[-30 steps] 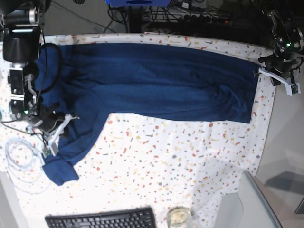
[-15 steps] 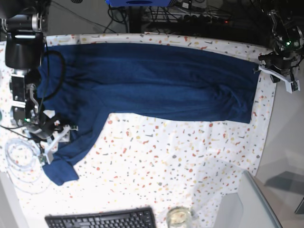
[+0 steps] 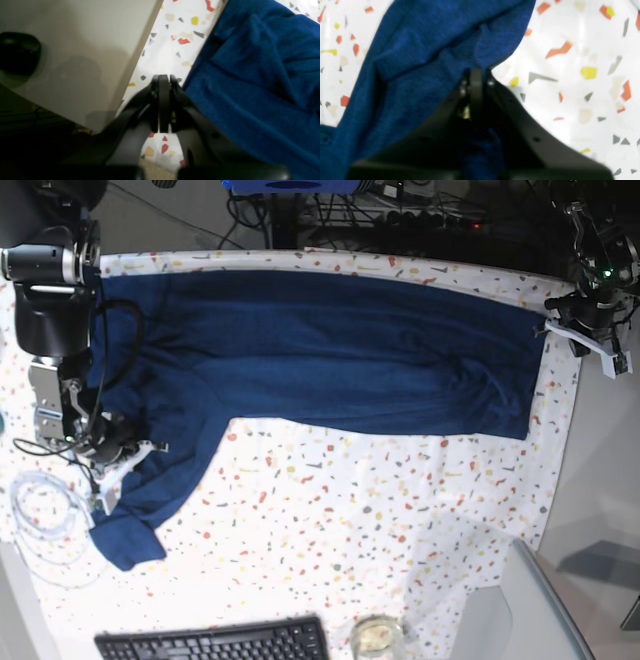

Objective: Layout the t-shirt on the table in an organized manner, then fold the t-shirt properly
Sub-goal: 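Pull the sleeve fabric with the right gripper toward the strip's end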

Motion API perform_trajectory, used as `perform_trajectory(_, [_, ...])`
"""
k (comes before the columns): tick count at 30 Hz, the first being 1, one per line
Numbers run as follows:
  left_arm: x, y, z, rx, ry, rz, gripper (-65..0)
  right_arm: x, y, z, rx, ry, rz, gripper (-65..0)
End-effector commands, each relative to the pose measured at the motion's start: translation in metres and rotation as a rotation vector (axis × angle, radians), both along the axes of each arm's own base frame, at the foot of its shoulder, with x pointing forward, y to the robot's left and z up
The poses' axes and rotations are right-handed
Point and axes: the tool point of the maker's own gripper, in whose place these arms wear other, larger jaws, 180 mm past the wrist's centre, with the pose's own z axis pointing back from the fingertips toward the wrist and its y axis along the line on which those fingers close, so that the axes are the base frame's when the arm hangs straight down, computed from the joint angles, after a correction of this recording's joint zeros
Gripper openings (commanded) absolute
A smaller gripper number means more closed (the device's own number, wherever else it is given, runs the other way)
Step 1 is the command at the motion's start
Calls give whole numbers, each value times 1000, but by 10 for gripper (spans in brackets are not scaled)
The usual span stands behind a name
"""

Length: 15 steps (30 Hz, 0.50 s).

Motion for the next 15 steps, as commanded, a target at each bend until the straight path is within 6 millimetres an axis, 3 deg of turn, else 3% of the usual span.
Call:
perform_trajectory(1, [8, 7, 12, 28, -37, -6, -650, 20, -5, 20, -3, -69, -4, -641])
perform_trajectory(6, [13, 7, 15, 34, -46, -6, -650, 17, -4, 35, -28, -121, 20, -648])
perform_trajectory(15, [16, 7, 17, 35, -55, -7, -650, -13, 8, 51, -67, -121, 78, -648])
